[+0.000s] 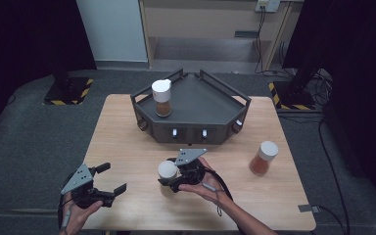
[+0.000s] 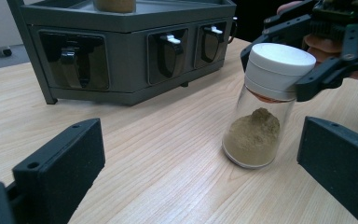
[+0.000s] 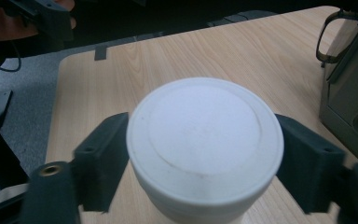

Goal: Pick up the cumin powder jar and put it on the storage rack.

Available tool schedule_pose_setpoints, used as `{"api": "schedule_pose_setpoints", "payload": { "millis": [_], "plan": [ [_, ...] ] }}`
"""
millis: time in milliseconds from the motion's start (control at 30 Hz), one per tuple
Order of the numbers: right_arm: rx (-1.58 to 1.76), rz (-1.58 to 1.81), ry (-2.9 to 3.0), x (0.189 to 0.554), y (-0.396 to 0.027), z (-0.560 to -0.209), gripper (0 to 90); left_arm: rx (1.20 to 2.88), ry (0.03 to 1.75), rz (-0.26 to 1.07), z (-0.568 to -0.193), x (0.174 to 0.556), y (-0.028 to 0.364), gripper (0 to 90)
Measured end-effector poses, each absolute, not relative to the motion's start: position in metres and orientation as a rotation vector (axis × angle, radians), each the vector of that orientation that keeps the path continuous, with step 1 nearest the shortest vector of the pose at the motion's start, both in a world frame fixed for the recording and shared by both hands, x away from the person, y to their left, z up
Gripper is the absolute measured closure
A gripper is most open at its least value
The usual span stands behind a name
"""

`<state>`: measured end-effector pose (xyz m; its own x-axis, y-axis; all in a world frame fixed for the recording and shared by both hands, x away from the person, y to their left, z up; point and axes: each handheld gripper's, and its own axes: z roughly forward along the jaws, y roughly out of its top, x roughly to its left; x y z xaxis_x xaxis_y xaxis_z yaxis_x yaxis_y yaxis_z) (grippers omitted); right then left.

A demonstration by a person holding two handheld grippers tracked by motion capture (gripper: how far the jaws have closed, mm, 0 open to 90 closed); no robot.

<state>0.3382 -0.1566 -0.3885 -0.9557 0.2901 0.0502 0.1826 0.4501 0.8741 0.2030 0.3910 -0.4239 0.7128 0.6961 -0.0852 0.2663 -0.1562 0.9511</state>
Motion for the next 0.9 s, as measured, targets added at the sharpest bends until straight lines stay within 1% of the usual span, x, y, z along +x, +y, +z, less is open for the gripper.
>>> {"api": "schedule_pose_setpoints", "payload": {
  "millis": [133,567,900],
  "plan": [
    [0.418,1.538,2.572,0.335,-0.157,-0.390,33.6,1.735,0.771,0.451,-0.424,0.203,0.391,0.0],
    [0.417,1.528,2.575,0.331,-0.157,-0.388,33.8,1.737,0.767,0.449,-0.424,0.203,0.391,0.0],
    [0.401,1.529,2.582,0.331,-0.158,-0.378,33.8,1.741,0.762,0.447,-0.424,0.204,0.391,0.0]
  ]
}}
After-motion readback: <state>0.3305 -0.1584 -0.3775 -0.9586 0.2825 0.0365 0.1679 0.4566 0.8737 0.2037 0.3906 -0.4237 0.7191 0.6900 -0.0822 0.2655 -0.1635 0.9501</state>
